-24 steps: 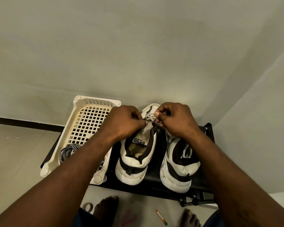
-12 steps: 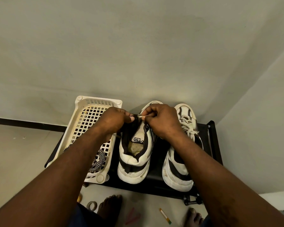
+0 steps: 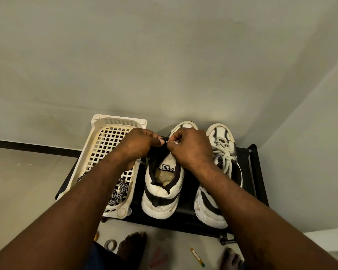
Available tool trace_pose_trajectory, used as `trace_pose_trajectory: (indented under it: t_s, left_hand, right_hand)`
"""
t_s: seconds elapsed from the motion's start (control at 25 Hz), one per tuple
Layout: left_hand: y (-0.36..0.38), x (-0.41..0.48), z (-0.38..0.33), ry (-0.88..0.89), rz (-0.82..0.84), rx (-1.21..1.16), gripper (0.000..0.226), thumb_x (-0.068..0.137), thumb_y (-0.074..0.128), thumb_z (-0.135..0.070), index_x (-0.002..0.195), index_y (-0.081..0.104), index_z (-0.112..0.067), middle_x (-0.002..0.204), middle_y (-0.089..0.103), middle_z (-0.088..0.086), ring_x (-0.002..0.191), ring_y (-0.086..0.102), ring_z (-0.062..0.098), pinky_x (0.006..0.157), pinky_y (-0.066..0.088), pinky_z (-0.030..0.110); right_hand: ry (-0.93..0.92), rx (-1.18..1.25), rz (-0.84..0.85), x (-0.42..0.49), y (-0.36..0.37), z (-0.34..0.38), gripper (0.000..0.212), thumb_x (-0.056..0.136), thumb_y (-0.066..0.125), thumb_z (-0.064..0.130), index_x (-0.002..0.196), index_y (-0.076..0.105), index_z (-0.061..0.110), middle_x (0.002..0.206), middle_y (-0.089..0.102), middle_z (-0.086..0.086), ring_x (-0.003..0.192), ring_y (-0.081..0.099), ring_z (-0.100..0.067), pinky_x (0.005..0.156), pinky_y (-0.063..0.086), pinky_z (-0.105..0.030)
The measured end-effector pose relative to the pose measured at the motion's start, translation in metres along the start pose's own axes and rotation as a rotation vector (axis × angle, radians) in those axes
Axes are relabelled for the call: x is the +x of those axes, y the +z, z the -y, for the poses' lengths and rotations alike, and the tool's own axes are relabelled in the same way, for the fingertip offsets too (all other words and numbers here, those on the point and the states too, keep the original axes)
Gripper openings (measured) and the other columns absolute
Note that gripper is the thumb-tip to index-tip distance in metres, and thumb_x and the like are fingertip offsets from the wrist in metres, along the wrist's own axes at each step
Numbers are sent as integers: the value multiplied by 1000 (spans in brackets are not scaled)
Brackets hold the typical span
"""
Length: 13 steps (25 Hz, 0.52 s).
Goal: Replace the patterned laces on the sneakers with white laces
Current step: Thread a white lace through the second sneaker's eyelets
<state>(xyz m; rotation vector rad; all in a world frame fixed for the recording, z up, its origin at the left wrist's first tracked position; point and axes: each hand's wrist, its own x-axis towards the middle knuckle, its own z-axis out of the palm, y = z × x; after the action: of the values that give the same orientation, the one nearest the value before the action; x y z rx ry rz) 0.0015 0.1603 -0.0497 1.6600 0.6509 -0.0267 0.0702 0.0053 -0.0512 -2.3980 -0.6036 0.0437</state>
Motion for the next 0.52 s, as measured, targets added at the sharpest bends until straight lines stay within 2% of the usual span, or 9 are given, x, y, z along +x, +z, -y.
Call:
trace_pose_trajectory:
  t_s: [0.08,0.24,0.4,0.52]
  left_hand:
    - [-1,-1,-2,21,11,4,10,90,75,-10,99,78,-6,94,80,12,92,76,26,78,56,36]
    - [-4,-5,-7,-4,55,-161,16,96,67,-15,100,75,-2,89,78,11,80,76,21,73,57,32]
    - [-4,-3,-5,16,47,-159,16,97,68,-12,105,74,1,92,78,13,79,75,22,71,60,32]
    - [-4,-2,-4,-11,48,-158,17,98,62,0,108,75,-3,97,79,11,82,76,20,73,61,32]
  right_hand:
    - [-44,-17,9,1,1,-1,7,80,72,32,84,78,29,77,72,9,77,67,-12,72,60,-35]
    - [-93,46,7,5,6,-9,5,82,75,30,86,77,29,80,72,12,78,66,-9,76,59,-36]
    - [-97,101,-11,5,8,-13,6,83,79,25,86,78,29,78,71,14,73,65,-6,74,58,-35]
    - [-83,188,-15,5,5,-14,18,82,82,17,90,71,29,76,69,14,70,64,-3,70,58,-34]
